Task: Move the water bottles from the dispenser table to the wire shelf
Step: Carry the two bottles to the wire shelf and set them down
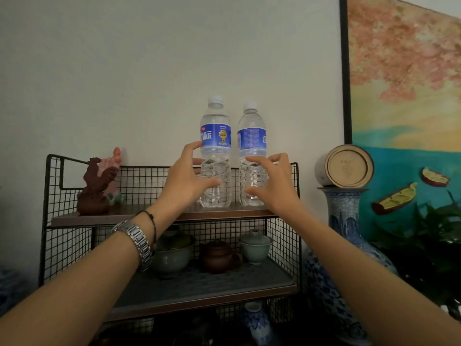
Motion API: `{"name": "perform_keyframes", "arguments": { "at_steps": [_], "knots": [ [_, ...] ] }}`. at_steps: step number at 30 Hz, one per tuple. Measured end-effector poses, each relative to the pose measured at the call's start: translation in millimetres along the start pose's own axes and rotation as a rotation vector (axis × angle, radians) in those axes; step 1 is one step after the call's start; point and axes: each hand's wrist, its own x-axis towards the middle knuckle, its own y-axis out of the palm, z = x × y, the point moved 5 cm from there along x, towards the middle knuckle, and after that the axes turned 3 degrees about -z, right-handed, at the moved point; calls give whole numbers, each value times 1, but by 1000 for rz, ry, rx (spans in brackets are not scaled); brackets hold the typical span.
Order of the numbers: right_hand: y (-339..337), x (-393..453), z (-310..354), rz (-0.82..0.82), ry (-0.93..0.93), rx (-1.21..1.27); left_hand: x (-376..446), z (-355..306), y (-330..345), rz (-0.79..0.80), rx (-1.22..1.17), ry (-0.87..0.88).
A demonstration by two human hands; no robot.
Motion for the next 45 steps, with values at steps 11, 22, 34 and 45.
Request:
{"name": "perform_keyframes", "arguments": {
  "at_steps": [11, 22, 34, 45],
  "knots": [
    [10, 7, -8, -27, 59, -193, 4, 6, 0, -1, -2, 17],
    [12, 11, -8, -28, 117, -326, 2, 1, -3, 19, 8, 25],
    [2, 10, -4, -42, 113, -34, 3, -1, 0, 71, 31, 5],
    [-41, -12, 12, 98, -58, -69, 16, 1, 23, 91, 117, -16]
  ]
}}
